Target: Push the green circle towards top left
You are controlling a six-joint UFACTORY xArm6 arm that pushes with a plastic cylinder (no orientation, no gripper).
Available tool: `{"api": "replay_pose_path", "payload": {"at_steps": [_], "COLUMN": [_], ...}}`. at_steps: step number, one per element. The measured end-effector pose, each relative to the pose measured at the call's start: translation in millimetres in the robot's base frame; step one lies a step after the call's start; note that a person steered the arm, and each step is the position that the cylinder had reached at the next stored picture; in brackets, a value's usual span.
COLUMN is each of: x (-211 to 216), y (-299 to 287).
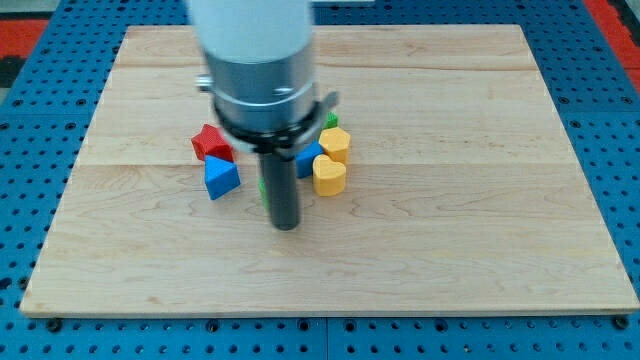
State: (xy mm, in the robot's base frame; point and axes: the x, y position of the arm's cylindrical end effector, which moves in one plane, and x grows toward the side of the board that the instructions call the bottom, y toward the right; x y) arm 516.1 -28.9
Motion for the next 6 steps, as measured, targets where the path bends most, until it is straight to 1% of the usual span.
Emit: {"api": "replay_pose_path", "payload": {"at_steps": [1, 2, 3, 4, 5, 6], "x": [-73, -129, -146, -194, -216, -165], "y": [-57, -90, -92, -100, -129, -112]}}
